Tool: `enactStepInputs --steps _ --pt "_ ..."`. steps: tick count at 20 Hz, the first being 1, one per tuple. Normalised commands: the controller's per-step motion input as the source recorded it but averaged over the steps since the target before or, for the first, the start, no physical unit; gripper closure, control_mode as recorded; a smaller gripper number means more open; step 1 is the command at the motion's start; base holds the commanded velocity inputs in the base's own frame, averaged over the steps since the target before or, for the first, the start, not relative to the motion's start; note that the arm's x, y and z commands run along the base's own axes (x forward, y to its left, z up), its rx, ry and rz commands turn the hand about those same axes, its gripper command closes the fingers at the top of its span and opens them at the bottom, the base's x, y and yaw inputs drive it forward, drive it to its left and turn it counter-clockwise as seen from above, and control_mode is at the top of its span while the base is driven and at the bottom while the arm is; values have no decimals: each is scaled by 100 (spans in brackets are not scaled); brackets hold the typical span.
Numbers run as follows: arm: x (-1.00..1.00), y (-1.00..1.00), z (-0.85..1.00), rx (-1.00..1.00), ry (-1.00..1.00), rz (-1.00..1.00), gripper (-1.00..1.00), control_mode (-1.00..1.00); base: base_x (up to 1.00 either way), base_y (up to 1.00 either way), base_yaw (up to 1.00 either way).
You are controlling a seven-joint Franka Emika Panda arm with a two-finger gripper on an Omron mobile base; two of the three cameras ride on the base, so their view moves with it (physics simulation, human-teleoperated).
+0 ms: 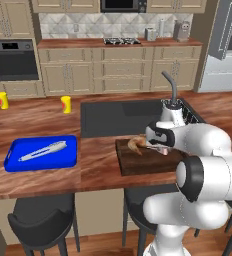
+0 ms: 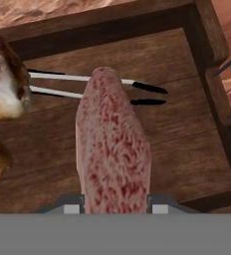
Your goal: Gather the avocado and eggplant from the fridge and place them on a tray on the dining counter. Then gather the steak and chicken drumstick from the fridge and place them on the other tray.
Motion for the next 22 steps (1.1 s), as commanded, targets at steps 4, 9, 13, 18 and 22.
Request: enactStepInputs --steps 4,9,13,18,22 --pt "1 -2 -16 0 0 0 100 -100 0 0 0" --pt "0 0 -25 0 0 0 -100 -100 0 0 0" --pt "-3 0 -18 0 0 0 -100 -100 0 0 0" --pt "-20 1 0 0 -1 0 -100 -100 0 0 0" --pt "-27 2 3 0 0 0 -100 -100 0 0 0"
